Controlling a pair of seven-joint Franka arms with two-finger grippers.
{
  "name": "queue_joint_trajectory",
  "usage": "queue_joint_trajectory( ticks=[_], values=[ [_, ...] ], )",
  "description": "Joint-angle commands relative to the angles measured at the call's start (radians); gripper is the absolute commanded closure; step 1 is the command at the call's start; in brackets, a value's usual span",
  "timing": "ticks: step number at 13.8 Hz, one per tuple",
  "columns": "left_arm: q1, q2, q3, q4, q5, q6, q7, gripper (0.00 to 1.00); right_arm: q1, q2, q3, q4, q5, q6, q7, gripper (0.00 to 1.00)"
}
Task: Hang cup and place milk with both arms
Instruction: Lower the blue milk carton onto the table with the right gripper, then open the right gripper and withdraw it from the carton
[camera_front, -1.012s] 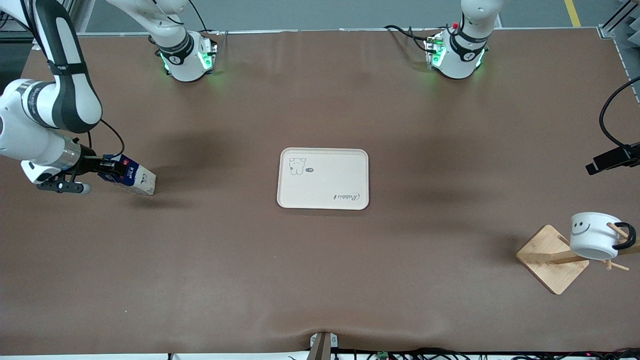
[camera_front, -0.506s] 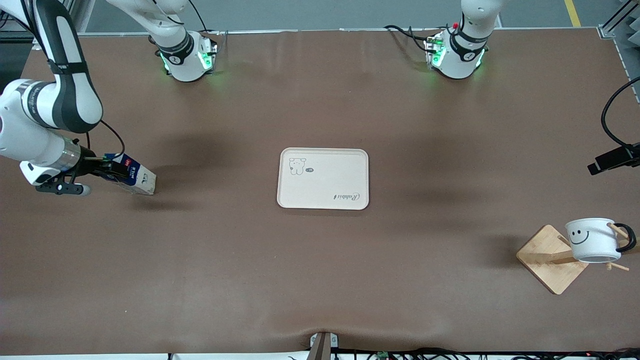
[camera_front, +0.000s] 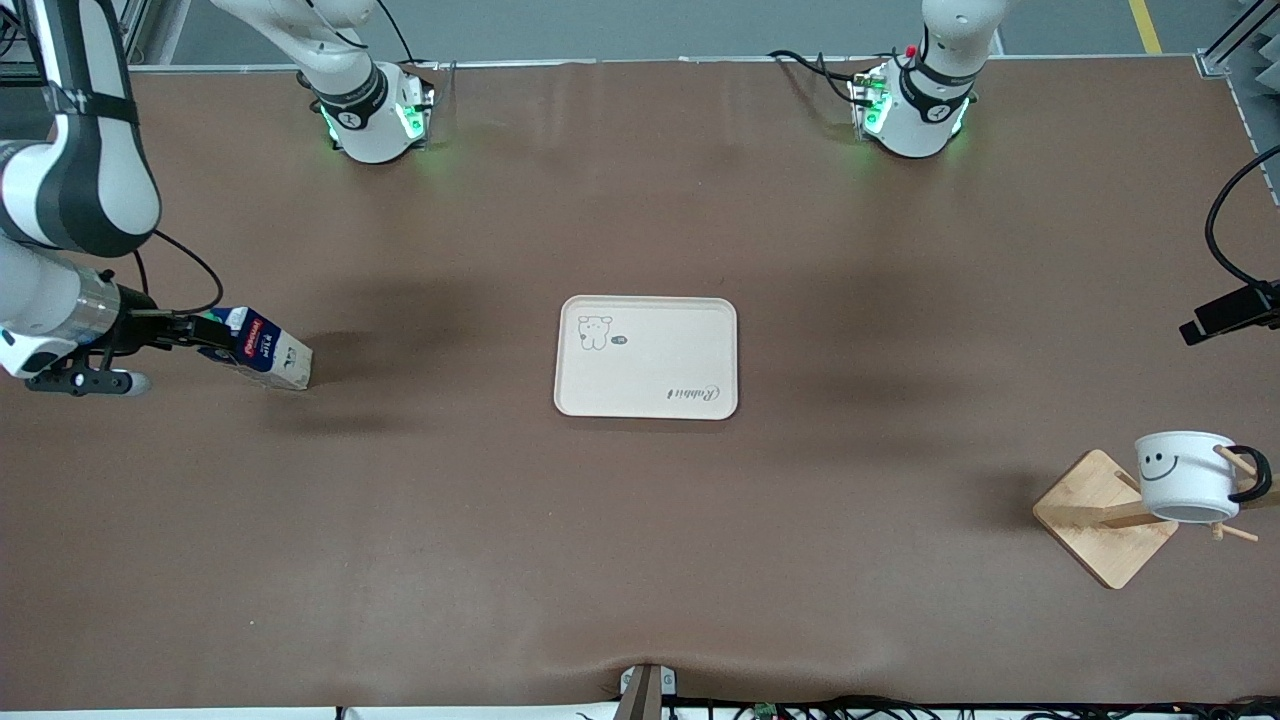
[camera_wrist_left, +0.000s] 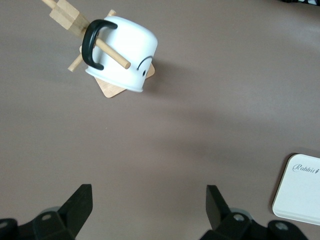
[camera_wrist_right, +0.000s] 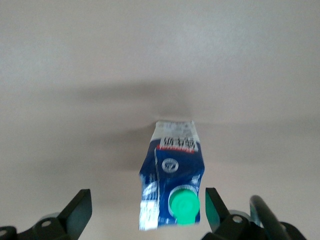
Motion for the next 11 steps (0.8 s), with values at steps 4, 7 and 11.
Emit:
queue_joint_trajectory(
  ticks=[4,7,11],
  values=[
    [0.01,-0.015,-0.002,0.033,0.013,-0.02,0.018,0.0,0.032,0.127,-0.001,0.242,-0.094,-0.151,-0.004,0.0],
    [0.01,-0.015,-0.002,0.033,0.015,-0.02,0.015,0.0,0.024,0.171,-0.001,0.495,-0.095,-0.341,-0.004,0.0],
    [0.009,-0.015,-0.01,0.033,0.013,-0.02,0.004,0.0,0.021,0.123,-0.004,0.557,-0.056,-0.394,0.008,0.0]
  ],
)
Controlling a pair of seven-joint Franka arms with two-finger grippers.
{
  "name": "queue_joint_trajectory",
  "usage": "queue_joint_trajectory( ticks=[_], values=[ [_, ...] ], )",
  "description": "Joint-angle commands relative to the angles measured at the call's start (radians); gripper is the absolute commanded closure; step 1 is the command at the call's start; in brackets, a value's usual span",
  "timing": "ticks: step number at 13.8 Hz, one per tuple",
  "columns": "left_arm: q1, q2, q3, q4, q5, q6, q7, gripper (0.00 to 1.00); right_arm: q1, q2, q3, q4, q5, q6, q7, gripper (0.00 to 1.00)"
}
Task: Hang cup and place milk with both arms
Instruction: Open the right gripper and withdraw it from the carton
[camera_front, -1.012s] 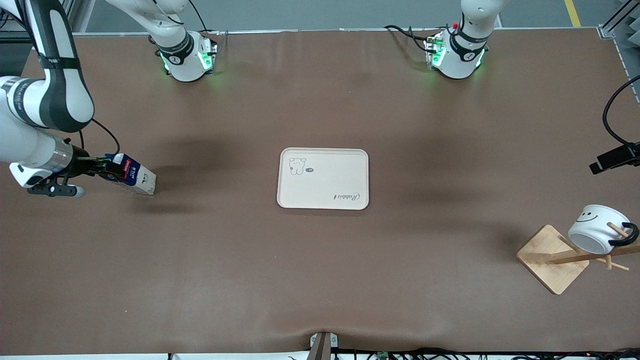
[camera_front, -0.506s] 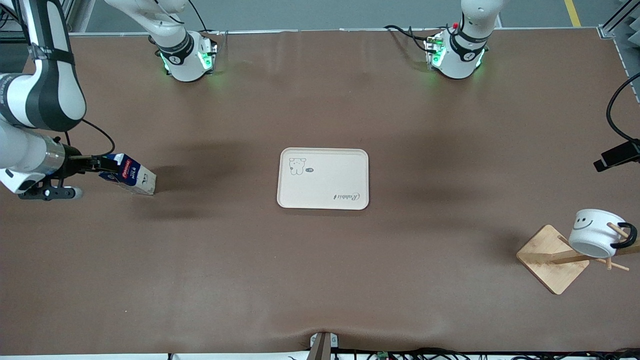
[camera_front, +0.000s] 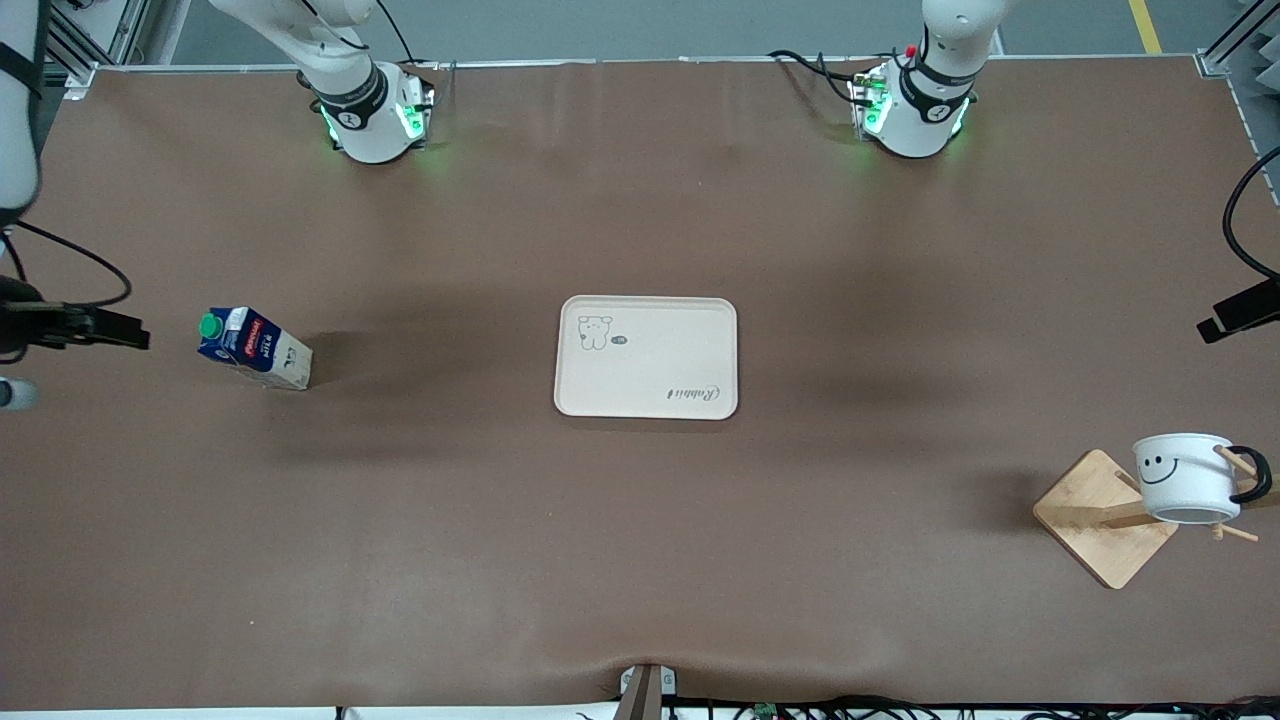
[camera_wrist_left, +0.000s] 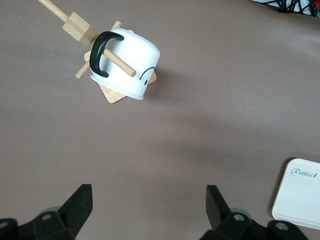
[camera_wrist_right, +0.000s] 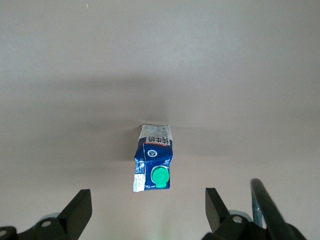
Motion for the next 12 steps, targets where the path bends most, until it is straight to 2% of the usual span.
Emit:
queue_joint_trajectory(
  ticks=[1,5,8,12],
  values=[
    [0.005,-0.015,-0.012,0.003,0.012,-0.018,-0.002,0.0,-0.007,-0.037,0.001,0.021,0.046,-0.052,0.009,0.0],
    [0.004,-0.016,-0.013,0.005,0.012,-0.018,0.0,0.0,-0.014,-0.195,0.001,-0.08,0.048,-0.064,0.009,0.0],
    [0.004,-0.016,-0.013,0.005,0.012,-0.018,0.0,0.0,-0.019,-0.258,0.001,-0.137,0.051,-0.057,0.009,0.0],
    [0.004,-0.018,-0.013,0.006,0.013,-0.018,0.001,0.0,-0.017,-0.366,0.001,-0.287,0.05,0.023,0.006,0.0]
  ],
)
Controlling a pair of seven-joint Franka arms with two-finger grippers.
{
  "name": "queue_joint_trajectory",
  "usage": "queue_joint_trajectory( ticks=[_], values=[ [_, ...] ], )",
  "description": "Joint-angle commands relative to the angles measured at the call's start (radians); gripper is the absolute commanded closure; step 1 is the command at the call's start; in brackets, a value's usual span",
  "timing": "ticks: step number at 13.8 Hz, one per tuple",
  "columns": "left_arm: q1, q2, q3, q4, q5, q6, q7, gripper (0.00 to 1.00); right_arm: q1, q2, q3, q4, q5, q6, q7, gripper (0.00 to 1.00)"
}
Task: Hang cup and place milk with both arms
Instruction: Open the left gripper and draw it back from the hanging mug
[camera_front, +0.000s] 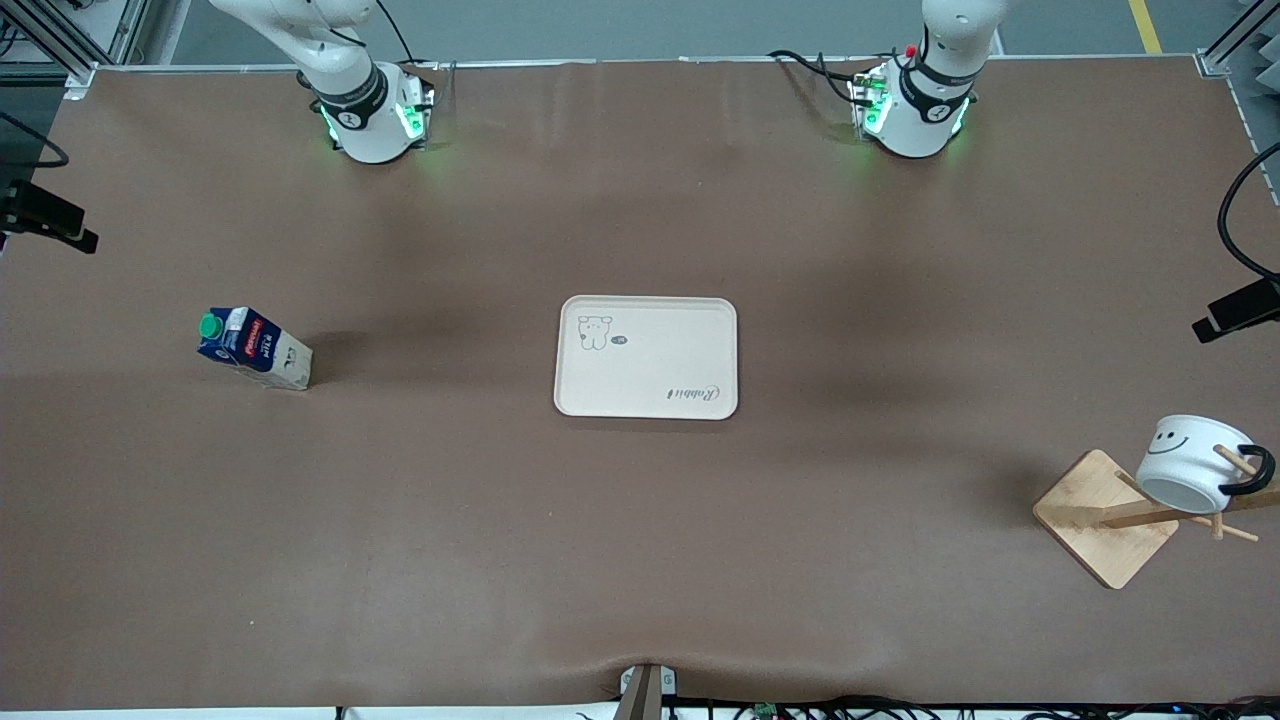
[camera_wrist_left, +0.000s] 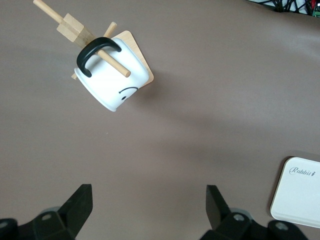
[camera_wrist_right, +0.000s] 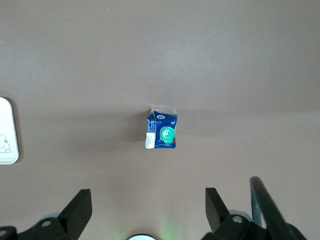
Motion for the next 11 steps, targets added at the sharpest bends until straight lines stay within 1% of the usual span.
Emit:
queue_joint_trajectory(
  ticks=[1,5,9,11],
  values=[
    [0.005,-0.019,-0.005,0.004,0.013,-0.018,0.001,0.0,-0.011,-0.072,0.004,-0.111,0.015,0.062,0.002,0.0],
    [0.007,-0.05,-0.002,0.004,0.015,-0.018,0.004,0.0,-0.011,-0.049,0.004,-0.074,0.015,0.079,0.0,0.0],
    [0.007,-0.051,-0.005,0.004,0.012,-0.018,0.006,0.0,-0.004,-0.018,0.005,-0.036,0.007,0.08,-0.003,0.0],
    [0.007,-0.053,-0.006,0.004,0.012,-0.018,0.006,0.0,-0.002,-0.015,0.007,-0.034,0.009,0.079,0.0,0.0]
  ],
)
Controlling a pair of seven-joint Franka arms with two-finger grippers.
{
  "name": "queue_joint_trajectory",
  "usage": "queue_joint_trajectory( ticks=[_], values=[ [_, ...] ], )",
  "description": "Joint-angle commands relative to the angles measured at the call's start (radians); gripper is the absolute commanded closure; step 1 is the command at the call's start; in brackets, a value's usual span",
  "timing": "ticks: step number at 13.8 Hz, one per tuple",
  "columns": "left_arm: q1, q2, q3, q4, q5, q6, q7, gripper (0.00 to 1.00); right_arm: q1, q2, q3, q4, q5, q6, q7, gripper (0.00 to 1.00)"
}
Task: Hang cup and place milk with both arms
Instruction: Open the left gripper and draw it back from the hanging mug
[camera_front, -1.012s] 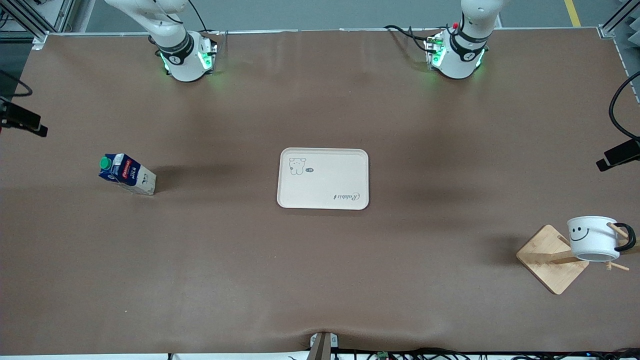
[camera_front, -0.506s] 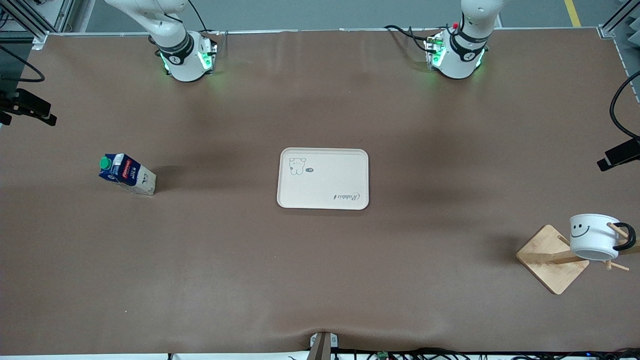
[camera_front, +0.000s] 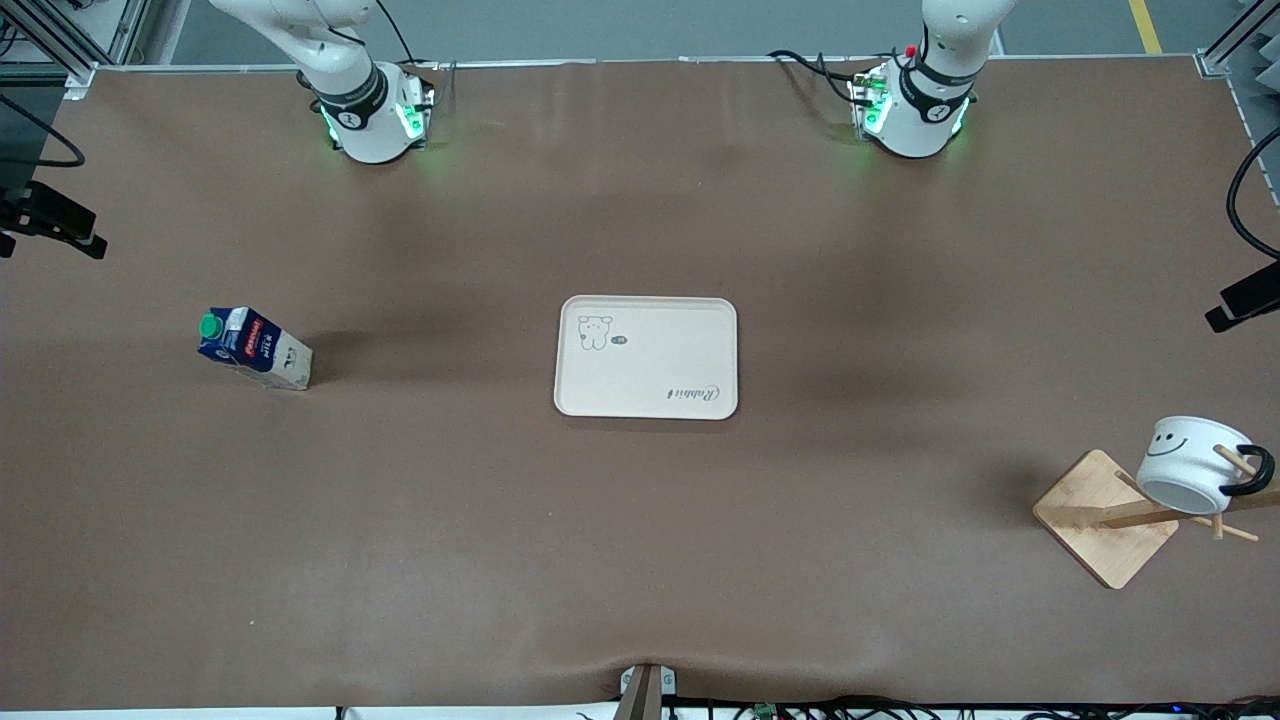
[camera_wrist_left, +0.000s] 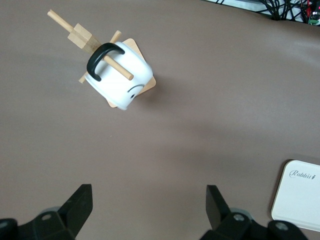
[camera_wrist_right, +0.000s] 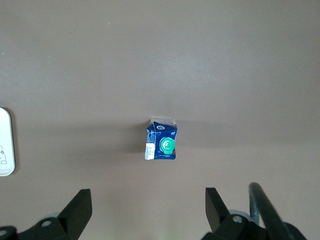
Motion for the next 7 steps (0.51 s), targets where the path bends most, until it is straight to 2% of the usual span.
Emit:
queue_joint_trajectory(
  ticks=[1,5,7],
  values=[
    [0.007,-0.019,-0.006,-0.003,0.01,-0.015,0.006,0.0,-0.003,0.015,0.005,0.025,0.012,-0.007,-0.001,0.0],
    [0.004,-0.028,-0.006,-0.004,0.006,-0.015,0.006,0.0,-0.011,0.021,0.005,0.024,0.016,-0.011,0.008,0.0],
    [-0.021,-0.071,0.003,-0.004,0.004,-0.015,0.01,0.0,-0.009,0.027,0.005,0.024,0.018,-0.008,0.01,0.0]
  ],
)
